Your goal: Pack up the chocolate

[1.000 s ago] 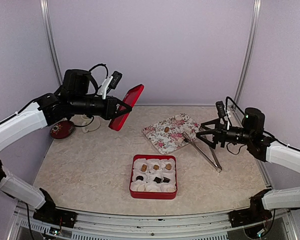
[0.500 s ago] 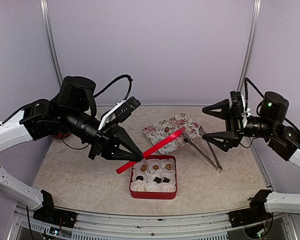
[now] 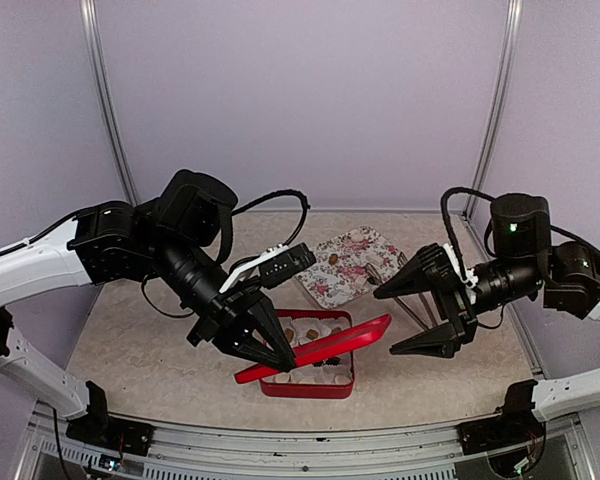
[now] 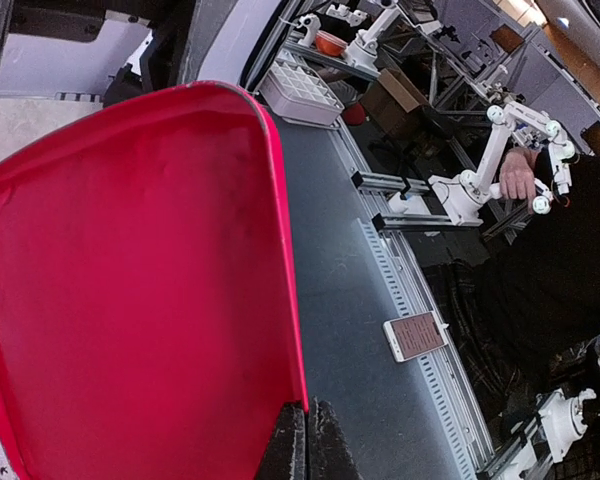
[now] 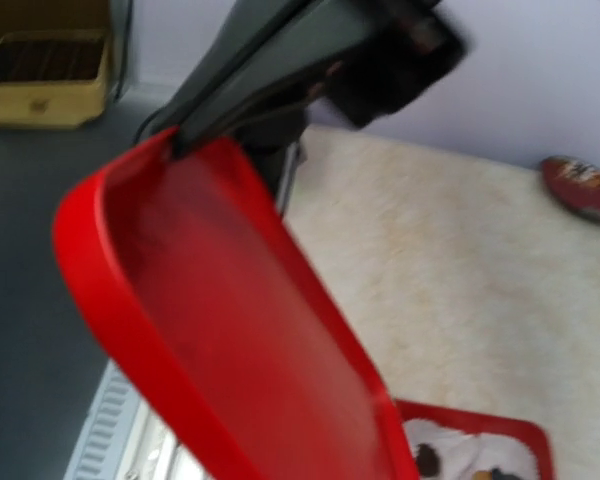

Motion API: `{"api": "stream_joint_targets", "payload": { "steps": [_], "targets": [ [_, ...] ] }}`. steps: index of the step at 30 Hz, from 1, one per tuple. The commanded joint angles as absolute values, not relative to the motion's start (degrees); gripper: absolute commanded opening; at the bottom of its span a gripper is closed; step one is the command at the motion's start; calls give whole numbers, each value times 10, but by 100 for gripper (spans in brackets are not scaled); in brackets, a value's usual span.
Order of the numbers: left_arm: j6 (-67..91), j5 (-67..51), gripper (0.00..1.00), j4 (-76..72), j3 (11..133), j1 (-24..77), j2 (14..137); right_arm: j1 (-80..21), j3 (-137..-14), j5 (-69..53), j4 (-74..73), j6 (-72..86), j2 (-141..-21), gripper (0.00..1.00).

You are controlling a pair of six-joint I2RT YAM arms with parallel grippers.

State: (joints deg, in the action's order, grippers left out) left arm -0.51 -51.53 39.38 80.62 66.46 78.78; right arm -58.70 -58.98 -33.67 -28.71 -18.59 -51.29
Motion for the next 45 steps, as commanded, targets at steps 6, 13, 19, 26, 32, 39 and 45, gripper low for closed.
{"api": "stream_joint_targets", "payload": {
  "steps": [6,13,19,26,32,39,45],
  "targets": [
    [-26,-571,0,381,826,666,790,-664,-595,-238,-303,-236,-549,57],
    [-31,-591,0,380,810,665,792,-678,-586,-224,-280,-247,-549,31],
    [-18,-588,0,349,784,648,773,-679,-586,-209,-280,-238,-556,5],
    [66,-520,66,230,741,510,680,-678,-549,-169,-209,-141,-534,0],
    [113,-222,99,146,638,454,571,-661,-483,-122,-87,-18,-525,0],
    [188,-162,98,63,509,431,560,-570,-411,-190,82,163,-564,0],
    [242,-123,97,9,415,429,568,-525,-361,-182,203,331,-607,0]
  ]
}}
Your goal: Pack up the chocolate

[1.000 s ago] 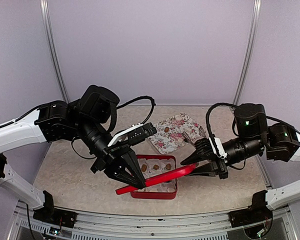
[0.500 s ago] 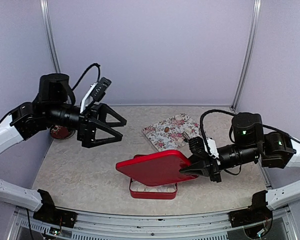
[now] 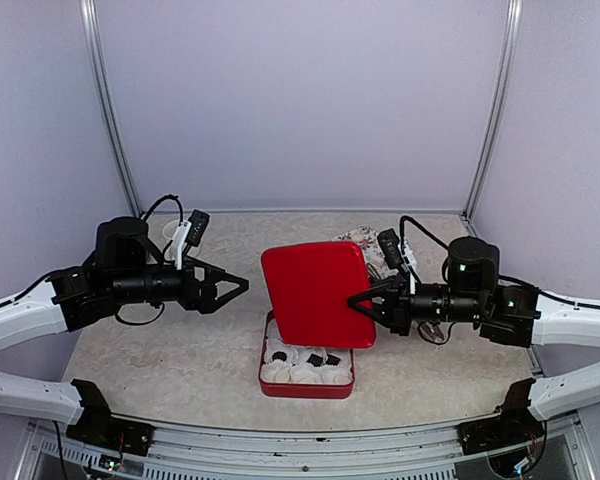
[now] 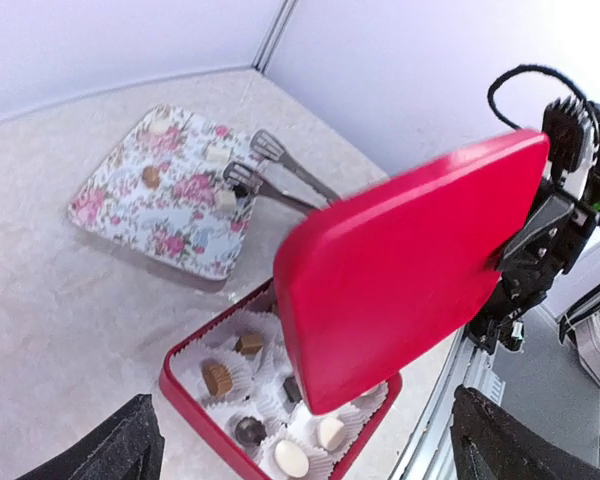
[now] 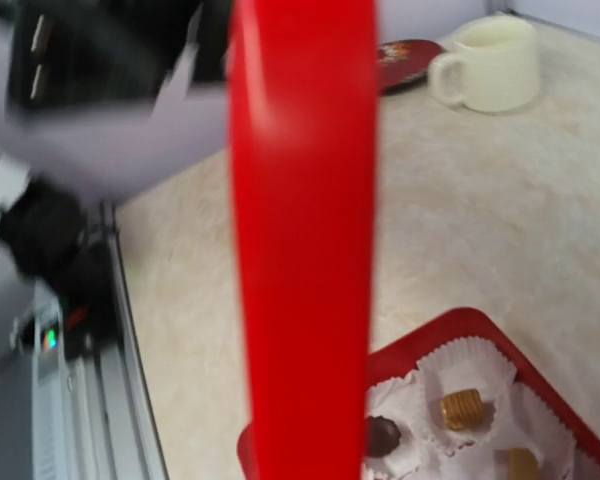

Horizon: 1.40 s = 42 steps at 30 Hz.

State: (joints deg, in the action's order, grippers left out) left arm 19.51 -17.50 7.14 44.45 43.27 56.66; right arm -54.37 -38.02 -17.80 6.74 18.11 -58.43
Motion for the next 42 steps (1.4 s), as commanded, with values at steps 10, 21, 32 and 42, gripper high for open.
{"api": "stream_joint_targets", "payload": {
  "steps": [10,21,32,42],
  "targets": [
    [273,-110,96,6,360,399,640,-522,-324,-186,343,509,-717,0],
    [273,-126,92,-4,324,398,654,-540,-269,-223,509,683,-792,0],
    [279,-152,87,-29,315,398,698,-544,-218,-223,580,760,-834,1],
    [282,-192,65,-69,329,428,779,-531,-195,-203,551,754,-825,3]
  ]
}}
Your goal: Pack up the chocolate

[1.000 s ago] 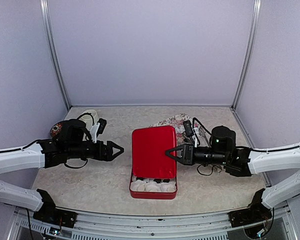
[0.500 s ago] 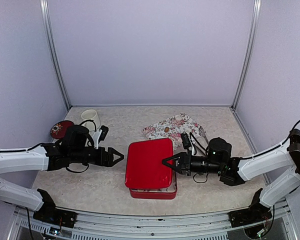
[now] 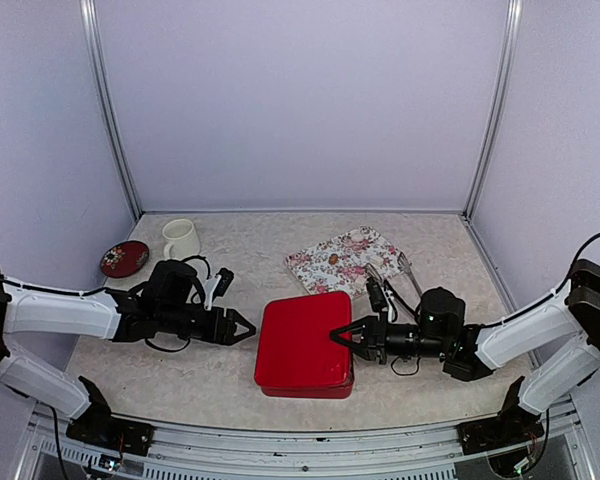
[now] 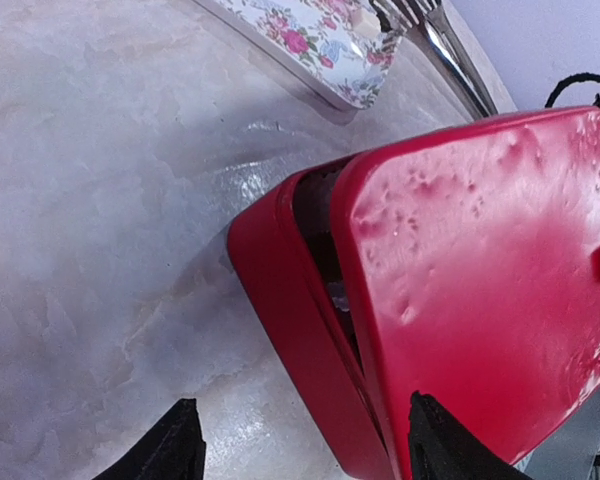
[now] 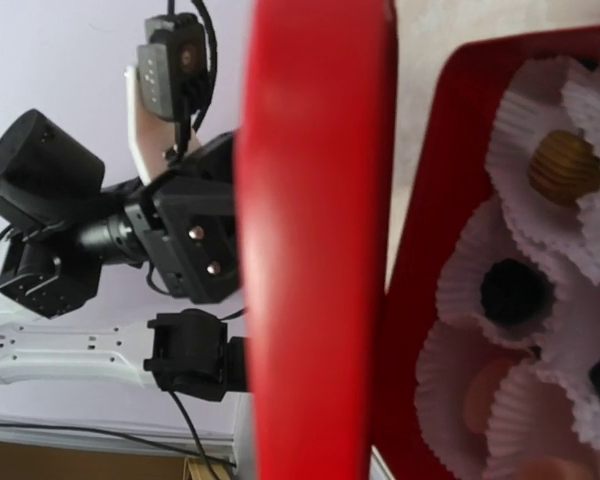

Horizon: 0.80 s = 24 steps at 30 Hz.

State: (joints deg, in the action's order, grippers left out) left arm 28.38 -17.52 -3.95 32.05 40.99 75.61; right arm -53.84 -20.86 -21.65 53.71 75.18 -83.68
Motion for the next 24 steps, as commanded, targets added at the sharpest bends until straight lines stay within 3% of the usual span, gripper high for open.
{"api": "stream_joint_targets", "payload": {
  "steps": [1,13,20,24],
  "targets": [
    [280,-191,64,-70,332,434,787,-528,-194,-201,548,755,-824,4],
    [284,-195,44,-92,367,478,865,-498,-188,-182,471,723,-800,16],
    [282,-193,43,-91,374,481,878,-491,-193,-138,371,692,-763,40],
    [279,-193,42,-93,378,483,884,-487,-204,-116,305,664,-734,46]
  ]
}}
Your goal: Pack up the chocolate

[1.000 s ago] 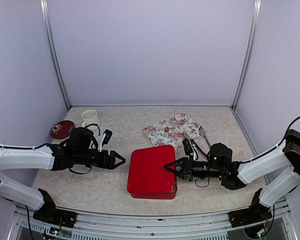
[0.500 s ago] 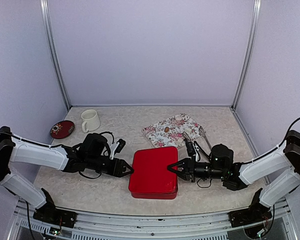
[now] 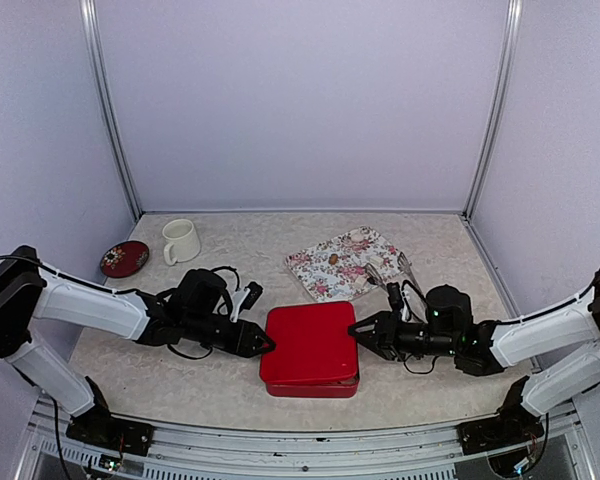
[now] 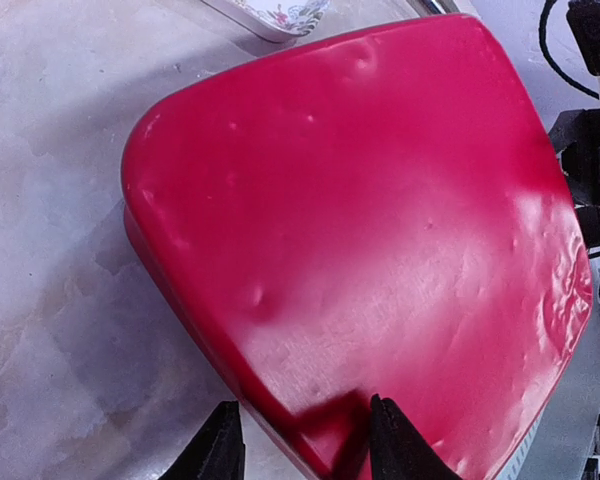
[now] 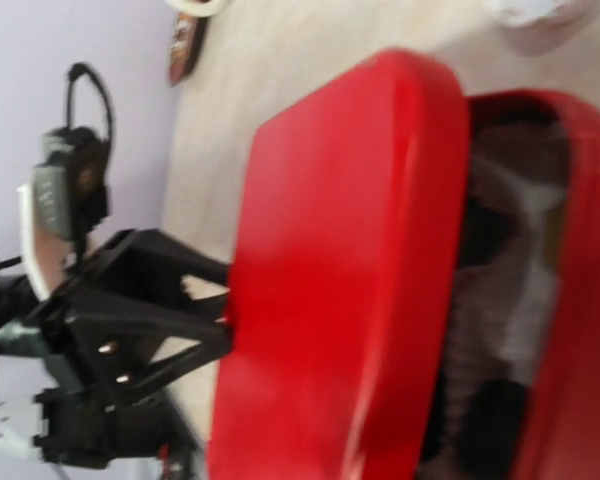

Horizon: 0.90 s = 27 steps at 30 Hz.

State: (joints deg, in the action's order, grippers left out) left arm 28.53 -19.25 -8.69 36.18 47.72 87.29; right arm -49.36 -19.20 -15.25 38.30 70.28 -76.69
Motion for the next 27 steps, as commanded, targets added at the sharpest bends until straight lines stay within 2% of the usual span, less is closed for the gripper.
{"api": "stream_joint_targets", "payload": {
  "steps": [1,6,10,20,27],
  "targets": [
    [279,-193,42,-93,380,483,886,-486,-207,-114,281,657,-728,49],
    [276,-190,42,-81,394,489,890,-486,-207,-105,193,627,-696,64],
    [273,-180,43,-62,410,499,893,-481,-192,-104,160,609,-675,70],
    [267,-167,46,-34,441,512,908,-466,-221,-191,206,566,-769,64],
    [263,-158,45,-26,441,510,925,-438,-221,-215,223,546,-804,44]
  ]
}}
